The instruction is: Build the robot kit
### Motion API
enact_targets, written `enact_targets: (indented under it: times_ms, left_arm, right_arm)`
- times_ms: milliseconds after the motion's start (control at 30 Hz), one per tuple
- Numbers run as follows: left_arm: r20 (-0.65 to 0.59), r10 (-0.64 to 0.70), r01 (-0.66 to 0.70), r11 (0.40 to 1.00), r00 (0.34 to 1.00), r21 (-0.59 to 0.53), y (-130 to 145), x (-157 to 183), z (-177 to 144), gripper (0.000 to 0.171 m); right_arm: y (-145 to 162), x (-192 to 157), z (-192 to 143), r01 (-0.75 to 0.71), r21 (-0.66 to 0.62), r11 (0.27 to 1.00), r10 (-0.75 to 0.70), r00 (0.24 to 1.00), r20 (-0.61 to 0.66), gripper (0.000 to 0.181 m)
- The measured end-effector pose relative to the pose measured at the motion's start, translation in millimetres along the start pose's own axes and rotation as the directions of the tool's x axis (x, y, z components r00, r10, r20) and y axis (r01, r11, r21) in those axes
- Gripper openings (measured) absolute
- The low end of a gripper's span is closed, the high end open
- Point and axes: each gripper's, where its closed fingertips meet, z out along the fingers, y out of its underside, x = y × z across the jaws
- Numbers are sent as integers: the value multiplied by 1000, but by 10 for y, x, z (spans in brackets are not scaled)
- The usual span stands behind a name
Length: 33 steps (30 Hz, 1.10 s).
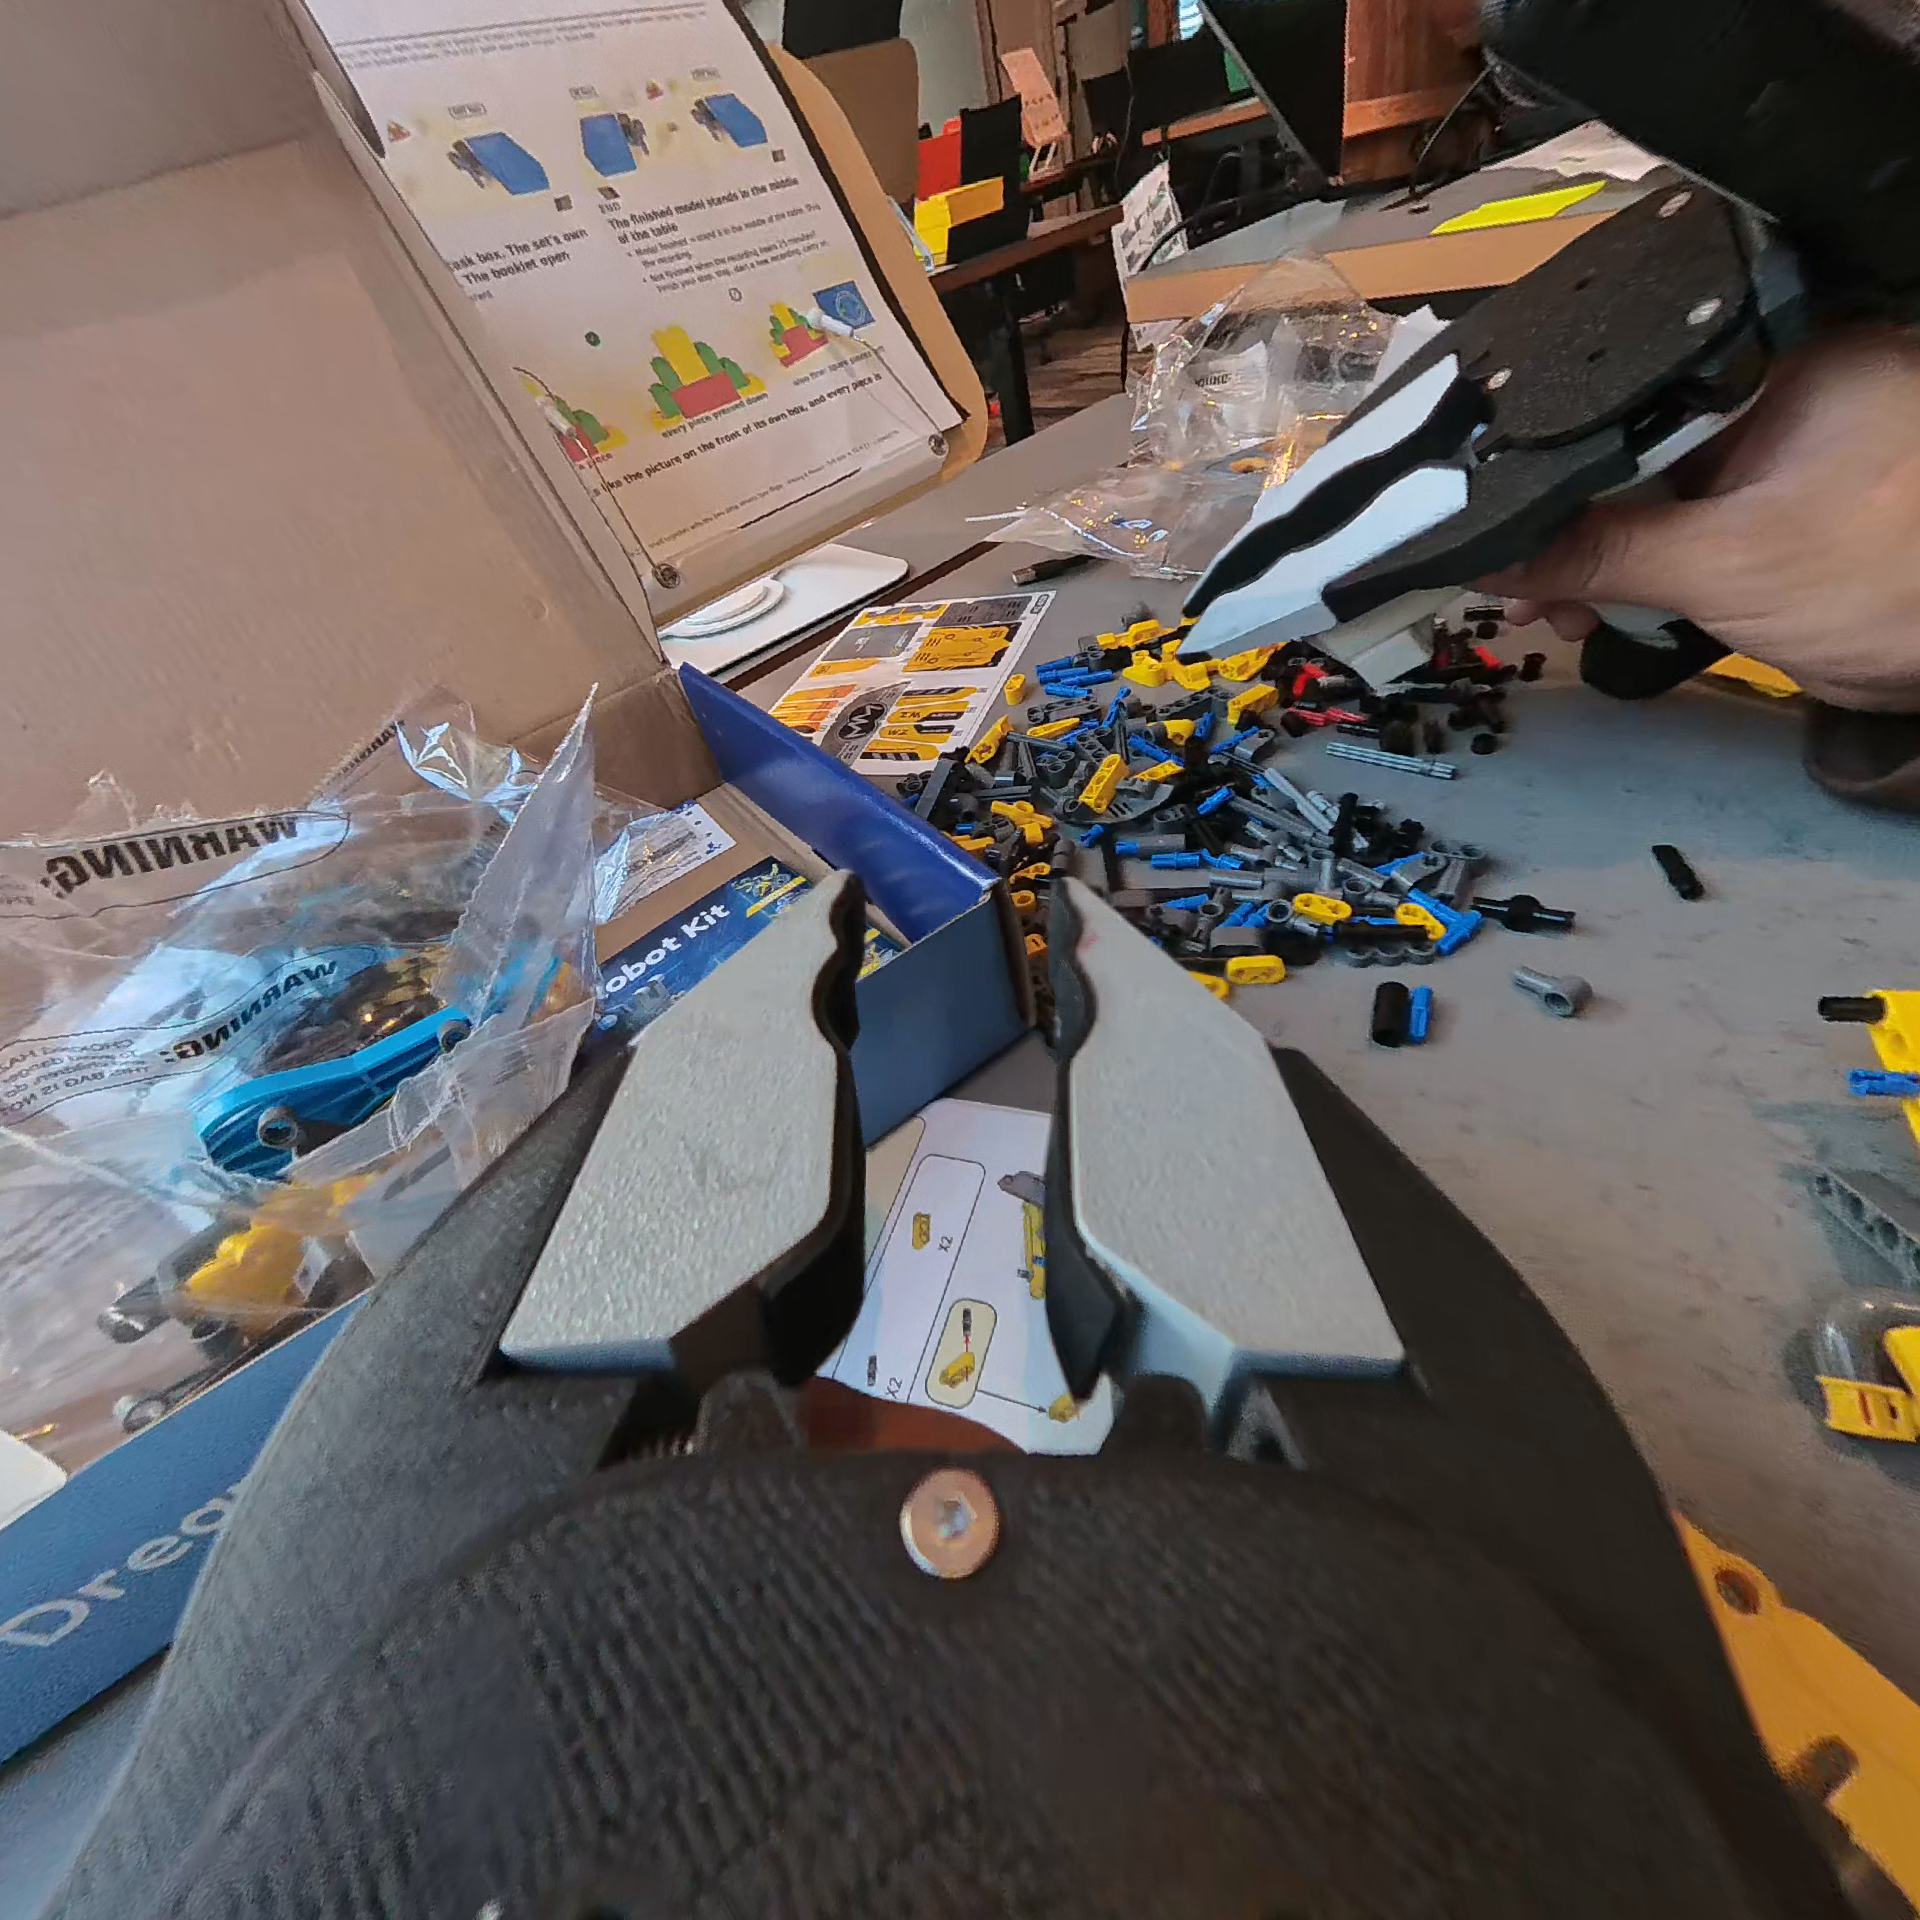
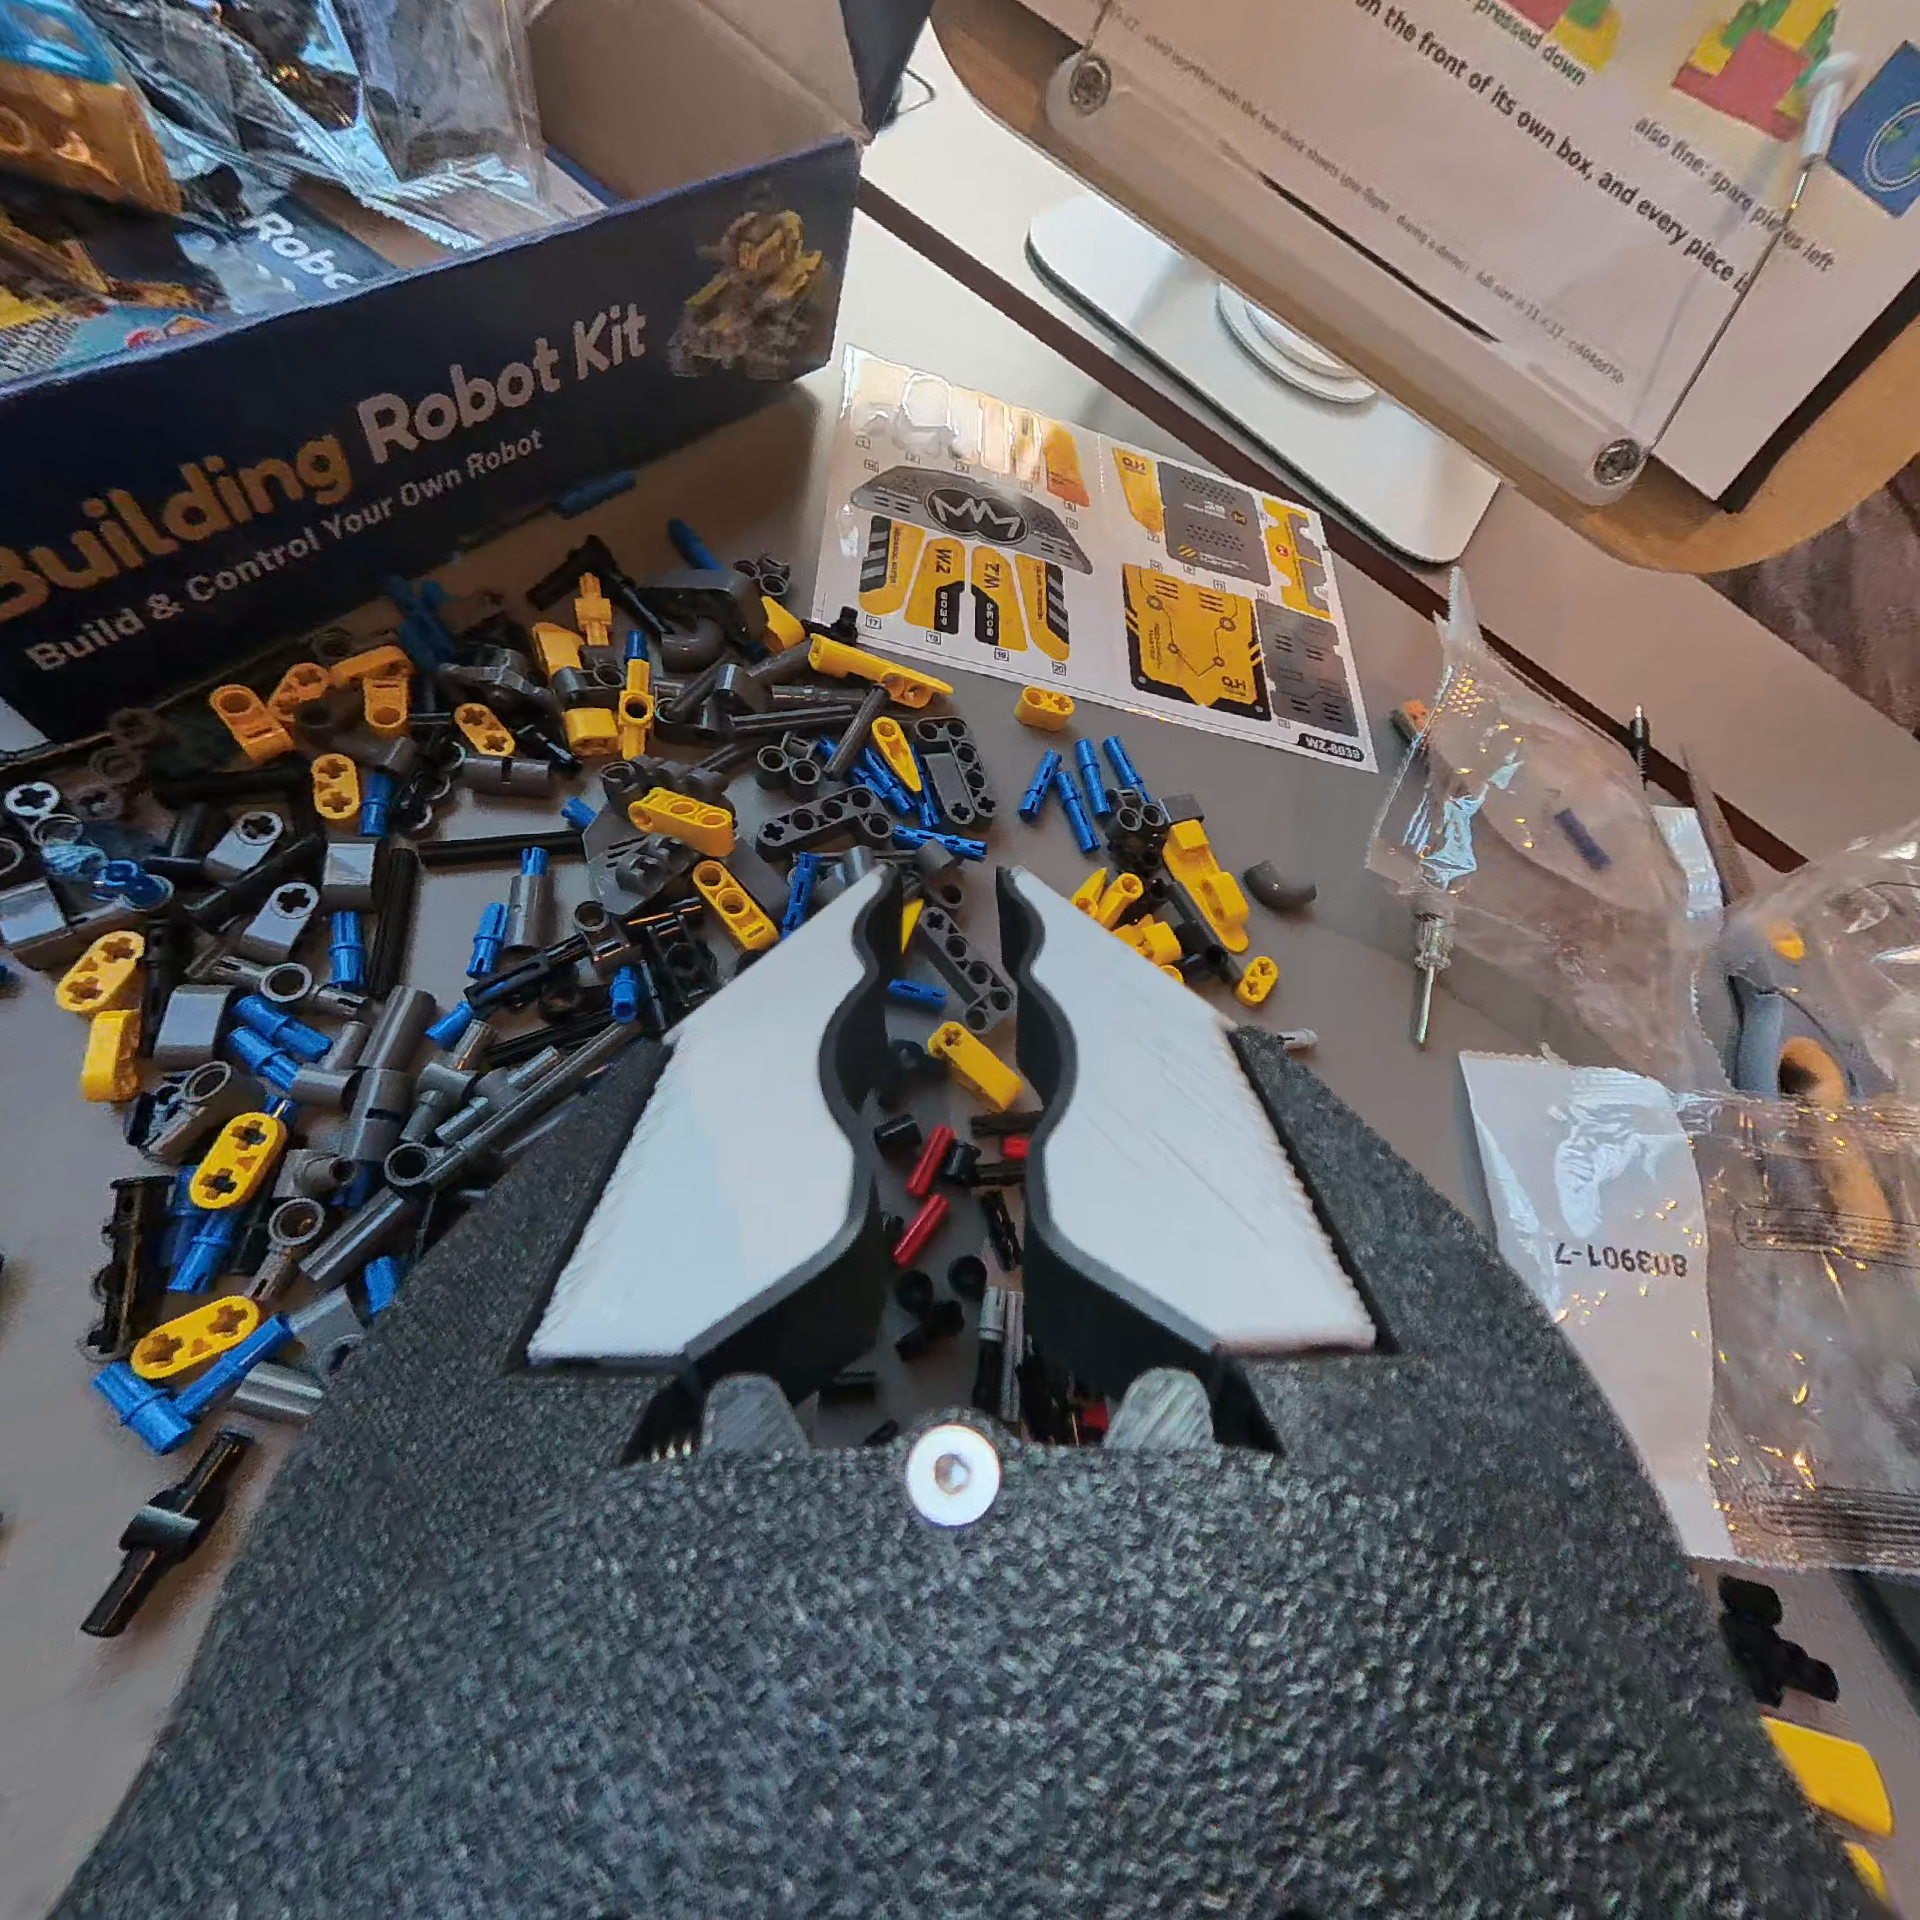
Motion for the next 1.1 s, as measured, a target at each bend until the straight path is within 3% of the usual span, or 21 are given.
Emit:
enact_targets:
  times_ms: [167, 400, 500, 600, 667, 933, 1100]
  left_arm:
    - [67, -7, 7, 1000, 998, 11, -62, -80, 21, 0]
    - [210, 68, -53, 996, 975, -76, -233, -261, 183, 0]
    - [291, 107, -60, 984, 951, -165, -218, -393, 324, 26]
    - [361, 130, -72, 983, 923, -170, -262, -520, 438, 49]
    - [366, 115, -54, 983, 923, -173, -236, -547, 500, 49]
    - [374, 132, -79, 985, 918, -152, -161, -565, 497, 41]
    - [318, 56, -23, 994, 947, -107, -92, -447, 472, 59]
  right_arm:
    - [-71, -70, -10, 47, 19, 999, -46, 999, -26, 21]
    - [-83, -75, -13, 42, 25, 999, -42, 999, -26, 22]
    - [-120, -42, -42, 28, 50, 998, -27, 999, -33, 30]
    - [-144, -70, -62, 28, 70, 997, -27, 1000, -9, 38]
    - [-146, -119, -64, 38, 76, 996, -40, 999, 15, 46]
    - [-121, -207, 20, 9, 59, 998, -12, 998, 62, 47]
    - [-229, 71, -44, -214, 161, 963, 208, 976, 58, 17]
